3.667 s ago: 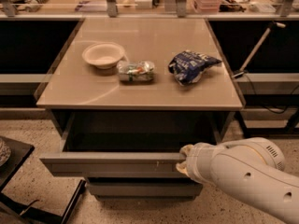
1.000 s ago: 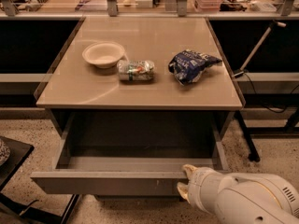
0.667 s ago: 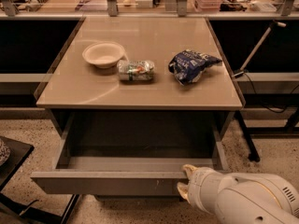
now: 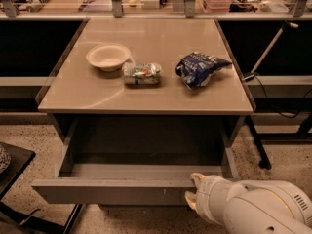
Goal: Open top drawer
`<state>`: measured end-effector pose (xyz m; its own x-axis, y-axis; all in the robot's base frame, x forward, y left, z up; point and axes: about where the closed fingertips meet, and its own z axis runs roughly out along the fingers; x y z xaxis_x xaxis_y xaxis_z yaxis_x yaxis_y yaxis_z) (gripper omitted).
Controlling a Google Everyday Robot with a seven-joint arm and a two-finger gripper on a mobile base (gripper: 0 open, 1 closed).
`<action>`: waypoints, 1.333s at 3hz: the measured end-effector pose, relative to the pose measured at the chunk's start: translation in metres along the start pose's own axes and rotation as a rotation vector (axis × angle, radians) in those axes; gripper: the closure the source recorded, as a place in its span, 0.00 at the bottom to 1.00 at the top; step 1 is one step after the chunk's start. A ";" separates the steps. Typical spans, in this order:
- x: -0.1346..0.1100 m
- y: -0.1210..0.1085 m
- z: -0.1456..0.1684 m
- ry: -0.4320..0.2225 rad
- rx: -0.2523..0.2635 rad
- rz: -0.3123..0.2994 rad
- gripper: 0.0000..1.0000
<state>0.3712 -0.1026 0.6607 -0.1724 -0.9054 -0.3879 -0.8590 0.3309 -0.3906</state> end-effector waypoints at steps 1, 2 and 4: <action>0.000 0.002 -0.004 0.000 0.015 -0.008 1.00; 0.002 0.007 -0.011 0.001 0.040 -0.021 1.00; 0.006 0.027 -0.015 0.000 0.041 -0.030 1.00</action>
Offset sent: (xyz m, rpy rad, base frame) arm -0.3822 -0.0662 -0.0674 0.0070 -0.1351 0.1168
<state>0.3398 -0.1034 0.6602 -0.1470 -0.9152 -0.3753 -0.8432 0.3143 -0.4361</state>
